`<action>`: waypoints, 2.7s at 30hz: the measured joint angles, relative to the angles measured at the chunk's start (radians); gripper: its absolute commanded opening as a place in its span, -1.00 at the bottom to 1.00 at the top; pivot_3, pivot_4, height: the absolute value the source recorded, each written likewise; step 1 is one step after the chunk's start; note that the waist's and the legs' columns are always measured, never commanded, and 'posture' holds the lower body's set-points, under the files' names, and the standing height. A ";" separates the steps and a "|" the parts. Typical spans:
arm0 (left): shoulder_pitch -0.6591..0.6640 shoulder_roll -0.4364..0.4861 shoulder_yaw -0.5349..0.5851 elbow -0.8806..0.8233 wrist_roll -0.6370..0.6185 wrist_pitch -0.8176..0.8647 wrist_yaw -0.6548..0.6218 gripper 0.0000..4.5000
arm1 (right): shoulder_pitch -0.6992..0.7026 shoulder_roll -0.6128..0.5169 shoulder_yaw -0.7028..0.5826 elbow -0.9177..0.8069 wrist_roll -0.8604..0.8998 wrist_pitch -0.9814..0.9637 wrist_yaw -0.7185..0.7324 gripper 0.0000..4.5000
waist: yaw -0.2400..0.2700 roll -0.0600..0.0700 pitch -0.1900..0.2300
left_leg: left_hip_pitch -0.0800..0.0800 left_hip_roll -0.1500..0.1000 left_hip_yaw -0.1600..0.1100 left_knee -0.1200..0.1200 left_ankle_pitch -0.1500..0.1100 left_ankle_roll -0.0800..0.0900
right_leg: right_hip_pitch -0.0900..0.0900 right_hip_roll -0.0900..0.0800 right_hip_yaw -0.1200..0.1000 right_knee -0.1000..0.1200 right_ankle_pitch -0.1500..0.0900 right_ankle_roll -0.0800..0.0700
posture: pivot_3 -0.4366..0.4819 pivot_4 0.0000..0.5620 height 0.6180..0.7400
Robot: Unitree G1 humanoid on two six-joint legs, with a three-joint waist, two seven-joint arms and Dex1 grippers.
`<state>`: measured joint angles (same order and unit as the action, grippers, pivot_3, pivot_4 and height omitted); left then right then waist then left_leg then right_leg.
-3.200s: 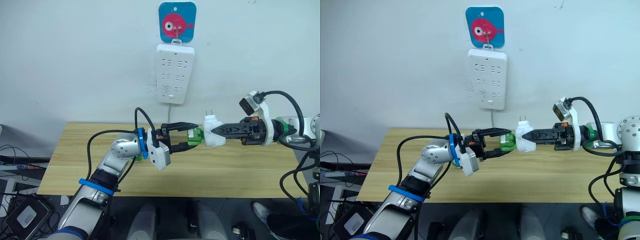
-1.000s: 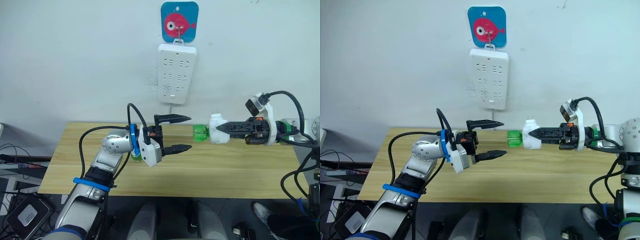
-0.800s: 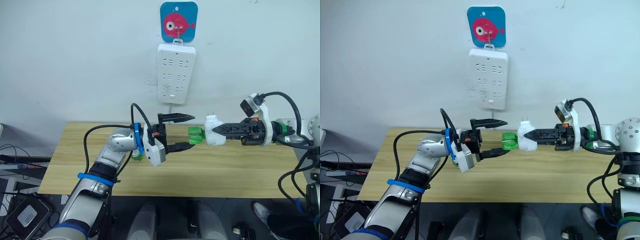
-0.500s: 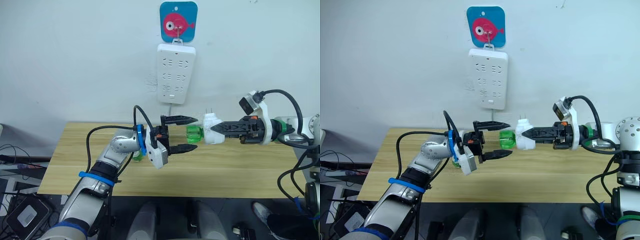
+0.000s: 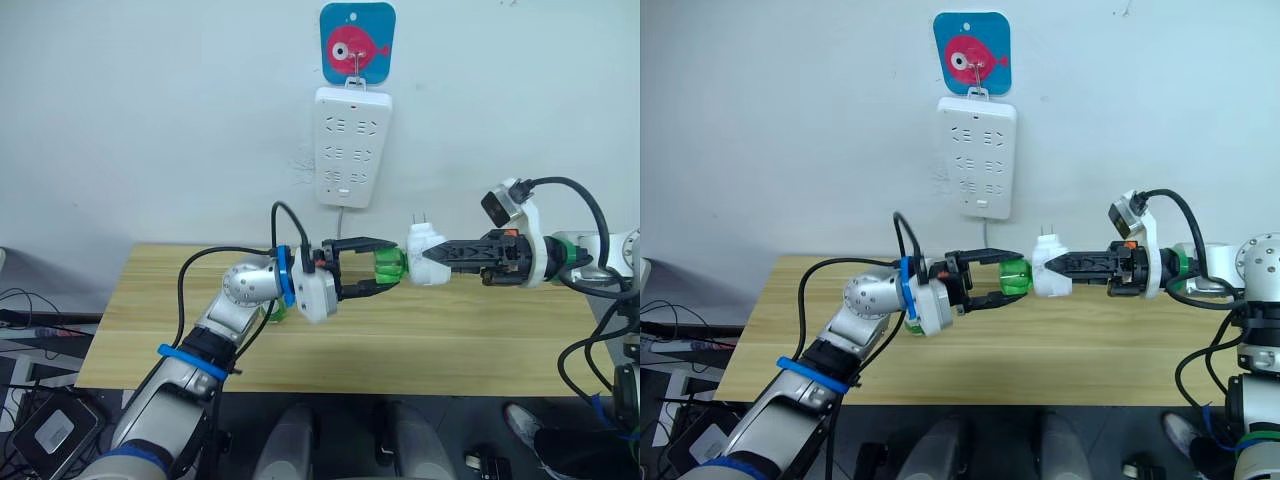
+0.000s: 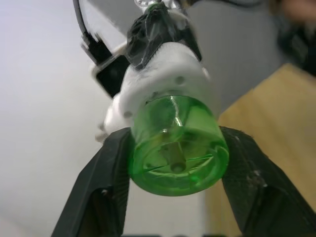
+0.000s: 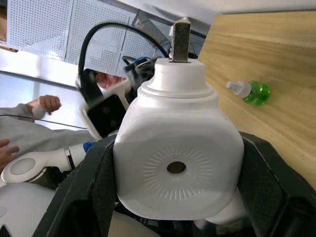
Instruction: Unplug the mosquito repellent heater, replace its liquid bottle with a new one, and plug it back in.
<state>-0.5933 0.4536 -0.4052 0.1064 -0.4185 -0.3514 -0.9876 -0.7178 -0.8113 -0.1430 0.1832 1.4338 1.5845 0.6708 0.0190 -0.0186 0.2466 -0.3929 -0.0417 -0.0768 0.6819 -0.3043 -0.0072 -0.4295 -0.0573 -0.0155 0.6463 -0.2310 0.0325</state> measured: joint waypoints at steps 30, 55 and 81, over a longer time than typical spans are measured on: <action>0.043 0.177 0.294 -0.125 -0.615 1.195 0.152 0.99 | 0.040 -0.021 -0.002 0.038 0.001 0.021 0.006 0.32 | -0.021 0.000 0.000 | -0.003 0.000 0.006 0.000 0.002 -0.004 | -0.011 0.001 0.005 0.010 0.000 -0.001 | 0.04 -0.12 1.00; 0.007 -0.049 0.143 0.190 0.555 -0.699 0.235 0.99 | 0.009 0.023 0.010 0.046 0.031 0.022 -0.030 0.32 | 0.006 0.001 -0.001 | -0.006 0.000 0.007 0.002 0.002 -0.002 | -0.010 -0.001 0.003 0.003 0.006 0.003 | 0.05 -0.18 1.00; 0.047 0.050 -0.032 0.009 0.135 -0.290 0.080 0.01 | 0.031 -0.009 0.027 -0.012 0.125 0.017 -0.075 0.32 | 0.001 0.001 -0.001 | -0.007 0.001 0.005 0.003 0.002 -0.001 | -0.010 0.000 0.003 0.003 0.006 0.003 | 0.04 -0.09 1.00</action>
<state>-0.5462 0.5033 -0.4374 0.1153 -0.2836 -0.6412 -0.9077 -0.6866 -0.8205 -0.1155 0.1710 1.5591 1.6020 0.5960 0.0202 -0.0179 0.2461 -0.3998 -0.0411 -0.0720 0.6850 -0.3025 -0.0080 -0.4399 -0.0576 -0.0129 0.6490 -0.2246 0.0352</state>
